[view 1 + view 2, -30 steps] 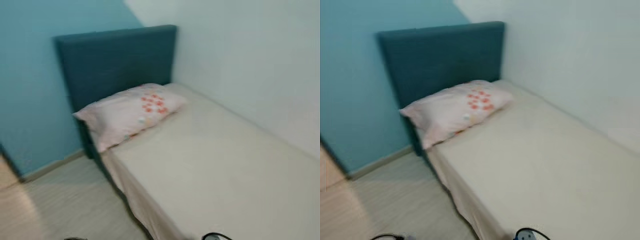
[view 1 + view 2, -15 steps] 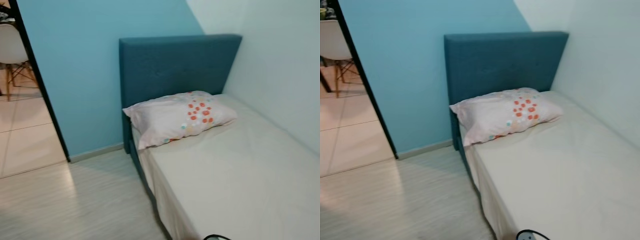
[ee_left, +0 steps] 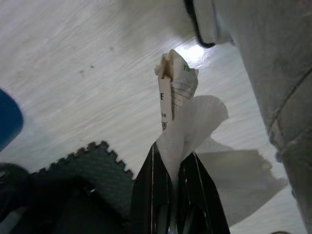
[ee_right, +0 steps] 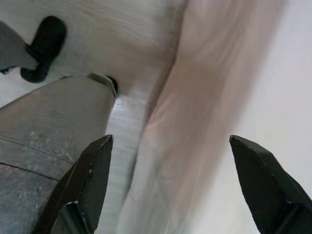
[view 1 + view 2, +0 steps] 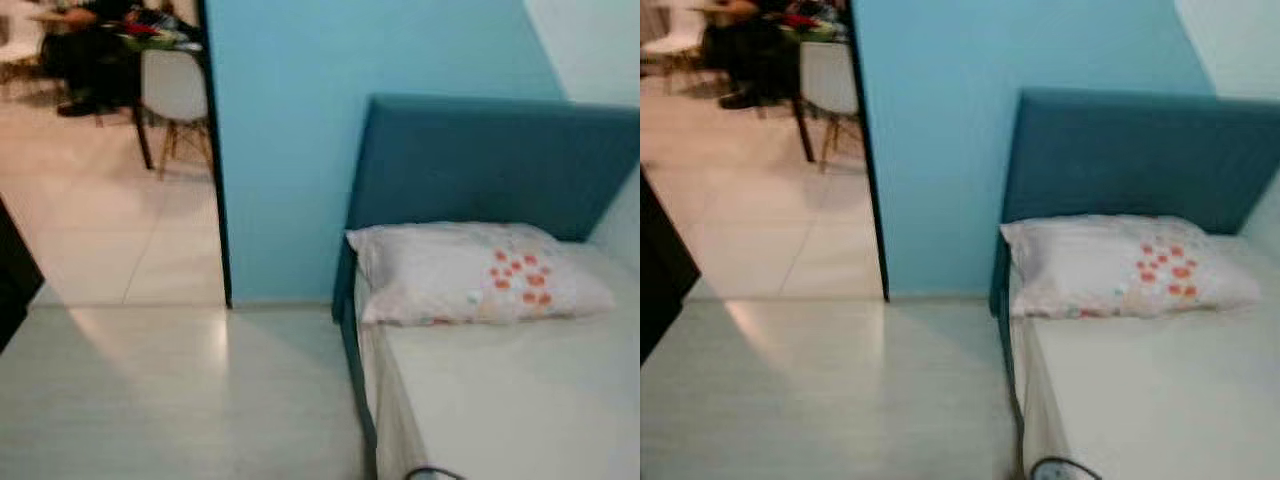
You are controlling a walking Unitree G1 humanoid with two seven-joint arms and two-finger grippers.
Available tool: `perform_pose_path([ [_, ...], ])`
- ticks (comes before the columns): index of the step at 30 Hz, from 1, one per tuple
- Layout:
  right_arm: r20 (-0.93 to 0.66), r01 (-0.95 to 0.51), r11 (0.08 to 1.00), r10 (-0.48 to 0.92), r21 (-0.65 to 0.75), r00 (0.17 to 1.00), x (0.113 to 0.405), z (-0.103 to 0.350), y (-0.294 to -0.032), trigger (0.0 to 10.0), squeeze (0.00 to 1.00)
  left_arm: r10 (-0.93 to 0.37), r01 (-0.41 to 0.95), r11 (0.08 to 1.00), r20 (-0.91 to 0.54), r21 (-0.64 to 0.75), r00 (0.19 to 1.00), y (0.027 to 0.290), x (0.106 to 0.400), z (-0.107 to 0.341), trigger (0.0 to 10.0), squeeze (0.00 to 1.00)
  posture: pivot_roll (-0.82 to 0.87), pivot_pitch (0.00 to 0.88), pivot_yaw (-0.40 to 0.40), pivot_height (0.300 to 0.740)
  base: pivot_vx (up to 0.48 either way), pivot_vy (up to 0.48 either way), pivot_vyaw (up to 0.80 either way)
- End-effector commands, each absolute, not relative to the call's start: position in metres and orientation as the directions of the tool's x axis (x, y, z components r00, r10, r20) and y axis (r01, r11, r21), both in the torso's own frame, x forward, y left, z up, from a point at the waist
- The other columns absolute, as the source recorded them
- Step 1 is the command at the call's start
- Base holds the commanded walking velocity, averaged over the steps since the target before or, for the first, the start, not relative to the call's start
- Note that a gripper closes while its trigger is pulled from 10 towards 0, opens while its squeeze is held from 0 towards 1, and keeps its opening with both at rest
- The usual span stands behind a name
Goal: Clean up the room
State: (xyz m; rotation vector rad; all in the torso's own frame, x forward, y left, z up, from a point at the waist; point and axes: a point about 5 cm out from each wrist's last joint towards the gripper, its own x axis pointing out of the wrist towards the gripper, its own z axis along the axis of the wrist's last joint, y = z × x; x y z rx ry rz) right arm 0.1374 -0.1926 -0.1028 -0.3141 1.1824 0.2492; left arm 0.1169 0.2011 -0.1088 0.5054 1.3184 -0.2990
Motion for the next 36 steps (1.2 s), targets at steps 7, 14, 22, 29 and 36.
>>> perform_pose_path([
  [7, -0.942, -0.363, 0.924, 0.009, -0.12, 0.336, 0.127, -0.105, -0.203, 10.0, 0.0, 0.062, 0.503, 0.847, -0.971, 0.174, 0.232, 0.197, 0.116, -0.11, 10.0, 0.0, -0.01, 0.0, -0.107, 0.74, 0.0, 0.0, 0.77],
  [14, -0.944, -0.362, 0.924, 0.006, -0.121, 0.331, 0.124, -0.105, -0.208, 10.0, 0.0, 0.063, 0.504, 0.846, -0.971, 0.174, 0.229, 0.197, 0.115, -0.11, 10.0, 0.0, -0.01, 0.0, -0.105, 0.74, 0.0, 0.0, 0.77],
  [22, -0.945, -0.36, 0.926, 0.009, -0.115, 0.326, 0.121, -0.106, -0.206, 10.0, 0.0, 0.067, 0.509, 0.842, -0.971, 0.178, 0.229, 0.198, 0.115, -0.11, 10.0, 0.0, -0.01, 0.0, -0.101, 0.74, 0.0, 0.0, 0.77],
  [29, -0.944, -0.361, 0.926, 0.016, -0.11, 0.328, 0.122, -0.107, -0.199, 10.0, 0.0, 0.078, 0.516, 0.836, -0.971, 0.187, 0.225, 0.199, 0.115, -0.11, 10.0, 0.0, -0.01, 0.0, -0.1, 0.74, 0.0, 0.0, 0.77],
  [36, -0.943, -0.361, 0.926, 0.017, -0.11, 0.332, 0.124, -0.106, -0.198, 10.0, 0.0, 0.268, 0.503, 0.804, -0.949, 0.317, 0.169, 0.21, 0.111, -0.108, 10.0, 0.0, -0.01, 0.0, -0.099, 0.74, 0.0, 0.0, 0.77],
])
